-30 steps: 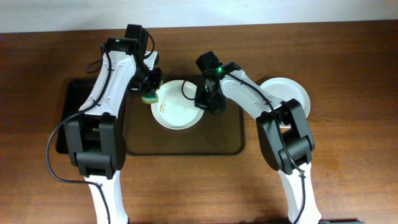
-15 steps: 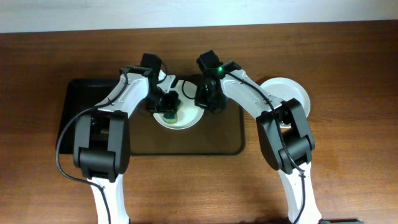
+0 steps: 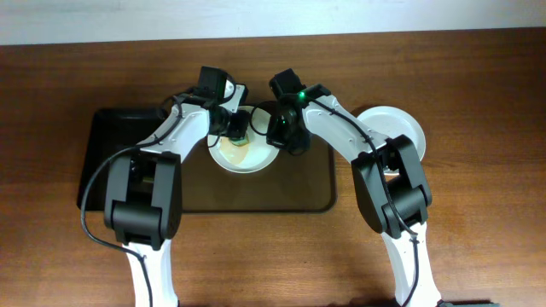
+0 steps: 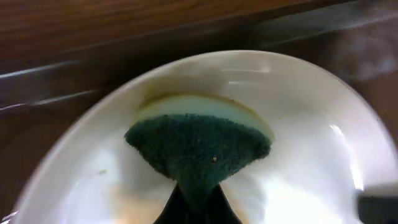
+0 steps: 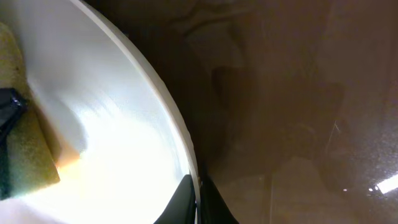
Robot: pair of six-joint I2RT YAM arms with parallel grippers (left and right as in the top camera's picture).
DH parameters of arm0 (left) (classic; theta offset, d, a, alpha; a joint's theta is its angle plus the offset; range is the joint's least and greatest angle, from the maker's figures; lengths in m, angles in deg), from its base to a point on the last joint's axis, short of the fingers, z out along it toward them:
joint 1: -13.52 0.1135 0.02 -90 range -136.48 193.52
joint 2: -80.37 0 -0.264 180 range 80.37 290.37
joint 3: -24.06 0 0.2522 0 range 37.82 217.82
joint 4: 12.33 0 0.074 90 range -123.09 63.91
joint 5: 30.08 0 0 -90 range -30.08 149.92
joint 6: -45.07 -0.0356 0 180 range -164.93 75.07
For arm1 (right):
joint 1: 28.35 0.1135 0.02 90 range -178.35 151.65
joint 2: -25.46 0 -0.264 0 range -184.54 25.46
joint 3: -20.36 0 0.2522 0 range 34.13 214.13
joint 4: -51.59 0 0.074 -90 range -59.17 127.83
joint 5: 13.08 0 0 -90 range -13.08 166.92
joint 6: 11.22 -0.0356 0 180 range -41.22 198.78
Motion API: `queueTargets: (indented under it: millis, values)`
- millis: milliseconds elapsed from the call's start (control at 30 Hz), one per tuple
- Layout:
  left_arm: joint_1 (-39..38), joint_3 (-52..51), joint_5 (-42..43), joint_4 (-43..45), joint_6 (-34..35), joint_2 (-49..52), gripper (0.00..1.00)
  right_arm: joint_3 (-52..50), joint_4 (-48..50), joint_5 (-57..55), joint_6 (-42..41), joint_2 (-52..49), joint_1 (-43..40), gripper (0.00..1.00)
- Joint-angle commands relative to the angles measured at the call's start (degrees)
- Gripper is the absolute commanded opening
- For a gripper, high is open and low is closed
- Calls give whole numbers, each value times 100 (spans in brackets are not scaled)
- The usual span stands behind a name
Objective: Clean dirty plates on tray and stack at the side
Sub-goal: 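Scrub the white plate with the sponge in left gripper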
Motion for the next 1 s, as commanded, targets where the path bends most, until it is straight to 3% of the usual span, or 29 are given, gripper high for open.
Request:
queueTargets:
  millis: [0, 67, 167, 333, 700, 867, 967]
  values:
    - [28, -61, -2328, -501, 295, 144, 1, -61, -59, -221, -48, -319, 31, 4]
    - [20, -61, -2885, -769, 295, 144, 1, -61, -59, -221, -48, -319, 31, 4]
    - [-9, -61, -2830, -866, 291, 144, 1, -61, -57, -219, -48, -319, 31, 4]
    - [-87, -61, -922, -96, -79, 144, 1, -61, -42, -219, -48, -319, 31, 4]
    - [-76, -63, -1303, 1565, -483, 452, 1, -63, -39, -221, -46, -319, 33, 4]
    - [-420, -61, -1134, 1445, -1307, 400, 0, -61, -37, -221, -46, -319, 31, 4]
    - [-426, -61, -780, 595, -1458, 118, 1, -61, -17, -225, -44, -319, 31, 4]
